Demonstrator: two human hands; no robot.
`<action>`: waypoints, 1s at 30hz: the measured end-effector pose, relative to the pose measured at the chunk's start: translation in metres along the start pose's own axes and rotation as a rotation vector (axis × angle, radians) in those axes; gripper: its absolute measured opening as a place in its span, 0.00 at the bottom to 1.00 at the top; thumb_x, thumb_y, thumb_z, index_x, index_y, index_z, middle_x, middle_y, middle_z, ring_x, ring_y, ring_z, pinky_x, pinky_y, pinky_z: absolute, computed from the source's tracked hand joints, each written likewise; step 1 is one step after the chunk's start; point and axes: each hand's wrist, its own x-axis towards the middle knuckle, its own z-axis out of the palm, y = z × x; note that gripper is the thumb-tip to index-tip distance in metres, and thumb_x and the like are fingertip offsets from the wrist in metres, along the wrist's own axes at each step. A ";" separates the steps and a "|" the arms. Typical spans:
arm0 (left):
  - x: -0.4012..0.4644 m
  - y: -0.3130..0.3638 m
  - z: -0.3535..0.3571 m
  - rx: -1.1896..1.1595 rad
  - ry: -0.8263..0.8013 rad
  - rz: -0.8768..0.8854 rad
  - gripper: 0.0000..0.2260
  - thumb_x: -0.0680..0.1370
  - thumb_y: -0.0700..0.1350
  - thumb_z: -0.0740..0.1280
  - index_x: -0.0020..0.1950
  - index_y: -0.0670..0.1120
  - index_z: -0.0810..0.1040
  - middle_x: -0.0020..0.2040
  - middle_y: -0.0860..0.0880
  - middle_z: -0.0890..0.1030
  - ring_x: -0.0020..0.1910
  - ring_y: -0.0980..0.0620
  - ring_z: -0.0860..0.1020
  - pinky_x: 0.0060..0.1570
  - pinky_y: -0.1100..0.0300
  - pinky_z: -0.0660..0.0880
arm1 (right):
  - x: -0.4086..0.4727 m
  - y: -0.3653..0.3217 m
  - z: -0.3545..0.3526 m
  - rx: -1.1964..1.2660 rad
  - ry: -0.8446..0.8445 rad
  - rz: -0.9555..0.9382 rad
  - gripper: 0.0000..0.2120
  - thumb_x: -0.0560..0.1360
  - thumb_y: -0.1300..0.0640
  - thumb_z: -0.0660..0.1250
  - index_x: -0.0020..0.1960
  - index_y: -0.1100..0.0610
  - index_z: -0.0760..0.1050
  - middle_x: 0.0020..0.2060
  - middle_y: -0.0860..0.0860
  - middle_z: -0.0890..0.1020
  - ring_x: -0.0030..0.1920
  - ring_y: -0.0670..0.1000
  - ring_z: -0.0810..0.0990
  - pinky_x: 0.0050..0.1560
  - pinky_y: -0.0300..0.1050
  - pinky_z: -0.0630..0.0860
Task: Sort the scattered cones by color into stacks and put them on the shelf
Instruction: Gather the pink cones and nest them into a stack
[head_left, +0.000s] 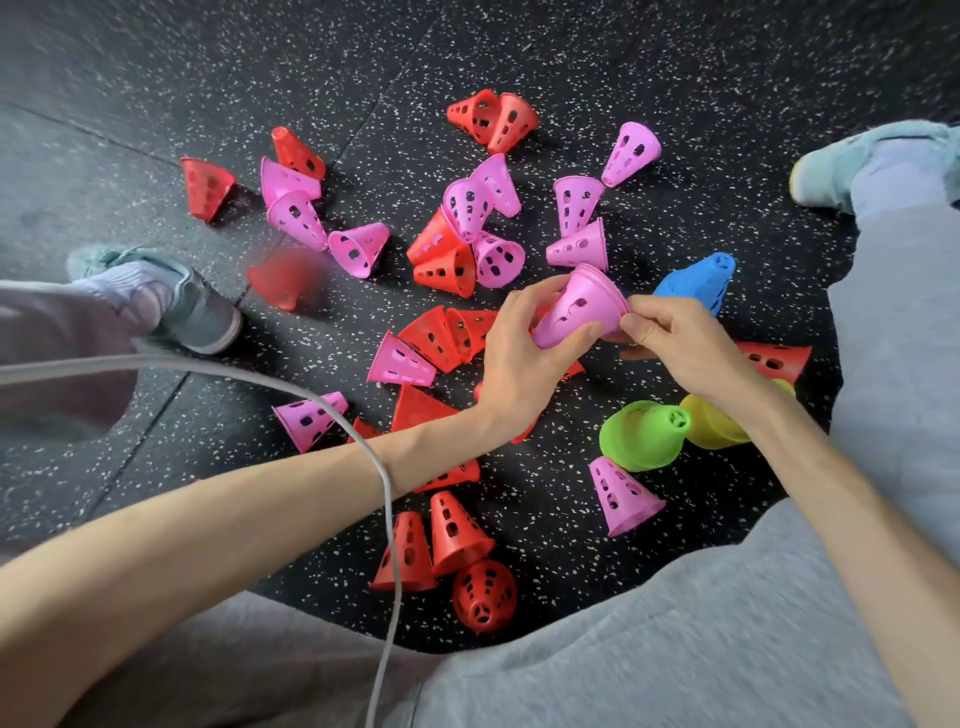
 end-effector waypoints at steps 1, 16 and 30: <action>0.000 0.000 0.001 -0.003 0.003 -0.006 0.21 0.75 0.50 0.77 0.67 0.50 0.79 0.59 0.55 0.81 0.58 0.57 0.78 0.60 0.57 0.75 | -0.001 0.000 0.000 0.022 -0.001 0.001 0.14 0.84 0.60 0.61 0.48 0.49 0.82 0.46 0.47 0.86 0.55 0.47 0.85 0.55 0.42 0.82; 0.000 0.000 -0.004 0.025 -0.008 0.015 0.23 0.74 0.49 0.78 0.67 0.48 0.79 0.59 0.53 0.80 0.60 0.57 0.78 0.62 0.57 0.75 | -0.007 -0.015 0.004 0.127 -0.090 0.102 0.16 0.86 0.52 0.55 0.62 0.56 0.78 0.57 0.48 0.85 0.59 0.44 0.84 0.55 0.41 0.82; 0.003 0.003 -0.005 0.074 -0.044 0.045 0.24 0.73 0.47 0.79 0.67 0.48 0.80 0.60 0.53 0.80 0.60 0.59 0.77 0.63 0.64 0.72 | -0.011 -0.023 0.008 0.129 -0.043 0.072 0.16 0.86 0.52 0.57 0.45 0.53 0.80 0.45 0.44 0.86 0.52 0.44 0.85 0.54 0.42 0.83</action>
